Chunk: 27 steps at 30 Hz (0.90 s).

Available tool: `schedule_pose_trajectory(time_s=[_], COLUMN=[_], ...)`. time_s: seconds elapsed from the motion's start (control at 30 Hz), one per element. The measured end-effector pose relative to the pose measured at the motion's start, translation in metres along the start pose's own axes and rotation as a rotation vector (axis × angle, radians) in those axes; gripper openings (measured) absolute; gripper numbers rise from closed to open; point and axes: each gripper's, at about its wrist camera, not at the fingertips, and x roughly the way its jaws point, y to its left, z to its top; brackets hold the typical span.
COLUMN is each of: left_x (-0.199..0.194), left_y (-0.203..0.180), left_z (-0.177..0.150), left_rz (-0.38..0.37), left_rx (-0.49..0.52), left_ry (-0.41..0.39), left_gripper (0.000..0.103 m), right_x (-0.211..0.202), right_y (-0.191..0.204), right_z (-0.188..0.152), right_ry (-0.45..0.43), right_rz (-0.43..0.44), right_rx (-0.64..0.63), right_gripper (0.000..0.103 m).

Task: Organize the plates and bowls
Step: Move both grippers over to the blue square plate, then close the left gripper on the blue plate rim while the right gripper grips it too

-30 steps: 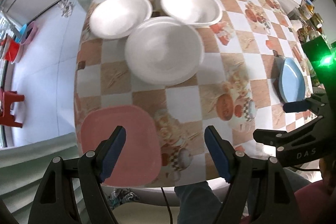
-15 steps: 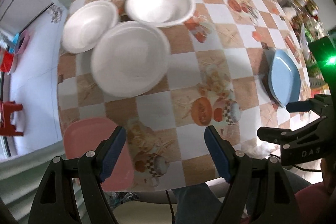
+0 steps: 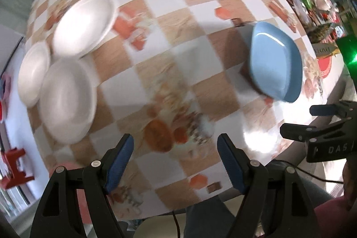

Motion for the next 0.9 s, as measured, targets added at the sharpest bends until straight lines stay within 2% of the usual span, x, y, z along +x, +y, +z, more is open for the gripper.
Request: schedule_pose_trajectory(time_s=[0.27,0.5,0.7,0.9], left_x=[0.02,0.042,0.069,0.087], left_y=[-0.049,-0.083,-0.1,-0.096], left_z=[0.053,0.093,0.106,0.092], left_rz=[0.004,0.016,0.05,0.069], left_rx=[0.069,0.093,0.121,0.131], left_ry=[0.011,0.013,0.056,0.11], left_gripper=[0.08,0.08,0.08,0.08], right_x=[-0.008,-0.005,-0.005,0.017], right_y=[-0.062,-0.103,-0.118,-0.106], right_z=[-0.001,0.008,0.036,0.057], right_ry=[-0.055,-0.06,-0.082,-0.042], right_rz=[0.007,-0.009,-0.057,-0.123], right_rx=[0.2,0.291,0.287,0.196], right_gripper=[0.102,0.102,0.102,0.102])
